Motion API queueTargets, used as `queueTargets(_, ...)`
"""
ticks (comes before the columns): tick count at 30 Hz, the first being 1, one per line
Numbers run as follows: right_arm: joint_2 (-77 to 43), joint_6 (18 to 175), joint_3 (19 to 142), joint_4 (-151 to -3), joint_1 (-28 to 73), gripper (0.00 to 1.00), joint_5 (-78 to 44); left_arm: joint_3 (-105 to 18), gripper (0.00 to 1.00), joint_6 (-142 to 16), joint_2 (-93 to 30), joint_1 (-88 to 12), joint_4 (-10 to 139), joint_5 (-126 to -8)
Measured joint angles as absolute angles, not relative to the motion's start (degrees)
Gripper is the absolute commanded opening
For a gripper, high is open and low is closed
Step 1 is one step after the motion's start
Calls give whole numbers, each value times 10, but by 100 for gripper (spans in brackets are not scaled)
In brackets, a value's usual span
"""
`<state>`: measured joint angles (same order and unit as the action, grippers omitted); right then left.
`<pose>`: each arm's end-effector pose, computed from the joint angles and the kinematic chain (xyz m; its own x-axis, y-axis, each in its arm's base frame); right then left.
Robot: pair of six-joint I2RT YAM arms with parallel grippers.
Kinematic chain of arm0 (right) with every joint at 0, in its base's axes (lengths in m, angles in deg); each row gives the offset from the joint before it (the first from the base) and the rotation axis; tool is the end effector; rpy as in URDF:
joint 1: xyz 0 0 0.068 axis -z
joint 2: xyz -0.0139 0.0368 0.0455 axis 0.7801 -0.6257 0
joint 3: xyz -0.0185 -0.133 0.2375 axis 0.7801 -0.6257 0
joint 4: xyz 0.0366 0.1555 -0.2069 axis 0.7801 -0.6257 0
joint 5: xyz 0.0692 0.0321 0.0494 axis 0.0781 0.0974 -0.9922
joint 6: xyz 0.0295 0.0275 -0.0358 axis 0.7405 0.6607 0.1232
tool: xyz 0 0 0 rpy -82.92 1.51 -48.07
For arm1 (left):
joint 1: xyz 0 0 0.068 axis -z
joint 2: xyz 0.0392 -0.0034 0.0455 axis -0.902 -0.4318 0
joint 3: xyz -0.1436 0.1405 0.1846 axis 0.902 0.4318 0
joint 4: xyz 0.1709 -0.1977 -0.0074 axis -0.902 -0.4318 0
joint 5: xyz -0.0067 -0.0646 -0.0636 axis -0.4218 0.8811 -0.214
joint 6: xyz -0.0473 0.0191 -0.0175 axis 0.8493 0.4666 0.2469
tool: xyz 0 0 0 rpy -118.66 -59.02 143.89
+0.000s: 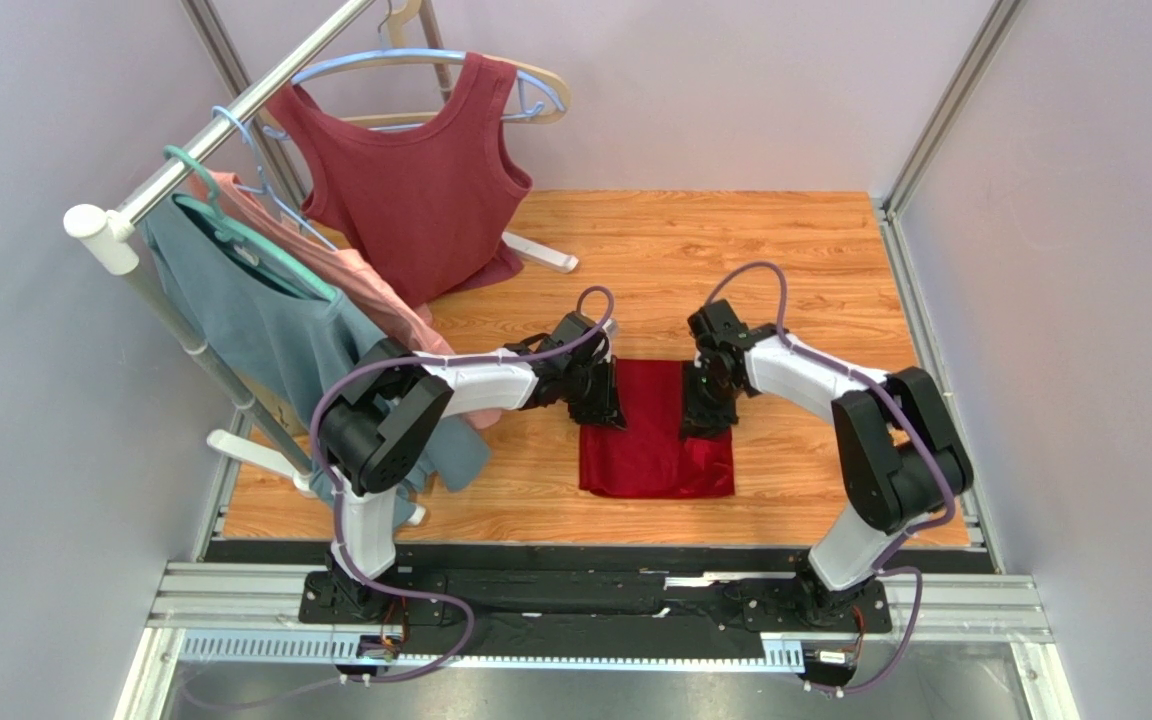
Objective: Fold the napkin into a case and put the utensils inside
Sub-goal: Pick up the square-folded napkin.
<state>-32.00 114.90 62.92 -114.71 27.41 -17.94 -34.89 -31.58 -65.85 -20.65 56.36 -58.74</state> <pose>0.2753 0.1275 0.1664 -0.9887 0.0239 -0.1482 -0.0108 0.9735 0.2285 0.2744 -0.2770 0.1397 -0.9571 0.0052 -0.2896 0.1813 0.7905 -0.5850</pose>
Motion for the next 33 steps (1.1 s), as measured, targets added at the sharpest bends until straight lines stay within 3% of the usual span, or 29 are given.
queueTargets(4,-246,1159,551,-1175,274,31,-172,-348,6,-317,-657,-206,563,-590)
queueTargets(12,-87,1218,510,-1223,283,39,-130,-331,43,-347,-606,-199,503,-629)
queueTargets(15,-87,1242,488,-1221,299,43,-129,-315,48,-356,-561,-194,471,-639)
queueTargets(22,-66,1298,420,-1205,307,56,-151,-243,50,-333,-440,-175,404,-656)
queueTargets(33,-38,1334,364,-1153,311,43,-160,-192,45,-259,-433,-148,369,-655)
